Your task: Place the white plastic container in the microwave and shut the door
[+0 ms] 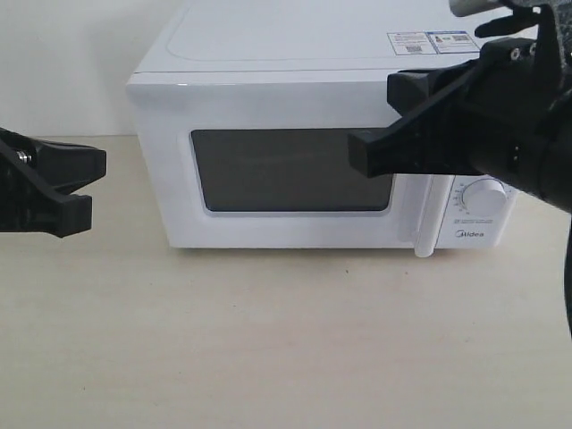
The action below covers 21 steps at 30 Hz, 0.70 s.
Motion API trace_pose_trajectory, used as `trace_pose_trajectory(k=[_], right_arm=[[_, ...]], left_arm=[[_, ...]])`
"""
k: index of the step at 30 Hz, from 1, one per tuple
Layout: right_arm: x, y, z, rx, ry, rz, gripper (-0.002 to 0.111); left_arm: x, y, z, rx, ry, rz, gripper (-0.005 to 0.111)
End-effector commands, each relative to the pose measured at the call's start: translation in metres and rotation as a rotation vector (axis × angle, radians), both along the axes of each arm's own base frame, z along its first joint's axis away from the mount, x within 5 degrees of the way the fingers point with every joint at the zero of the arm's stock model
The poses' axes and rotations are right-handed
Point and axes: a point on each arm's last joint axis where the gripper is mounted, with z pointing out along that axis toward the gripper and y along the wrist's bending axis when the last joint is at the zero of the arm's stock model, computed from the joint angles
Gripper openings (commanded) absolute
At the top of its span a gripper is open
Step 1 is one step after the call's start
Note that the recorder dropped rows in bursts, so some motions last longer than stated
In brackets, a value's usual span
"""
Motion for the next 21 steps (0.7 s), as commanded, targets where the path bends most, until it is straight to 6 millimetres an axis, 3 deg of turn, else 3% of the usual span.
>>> trace_pose_trajectory(k=[1, 10, 15, 21], right_arm=[[-0.001, -0.002, 0.001, 0.001, -0.01, -0.004, 0.0], [-0.025, -0.022, 0.018, 0.108, 0.006, 0.103, 0.0], [-0.043, -0.052, 0.014, 0.136, 0.037, 0.124, 0.0], [-0.077, -0.092, -0.003, 0.216, -0.019, -0.028, 0.0]], left_arm=[[0.0, 0.0, -0.002, -0.005, 0.006, 0.007, 0.004], [0.0, 0.001, -0.001, -0.006, 0.001, 0.011, 0.004], [0.001, 0.001, -0.001, -0.007, -0.002, 0.013, 0.004], [0.001, 0.001, -0.001, -0.007, -0.002, 0.013, 0.004]])
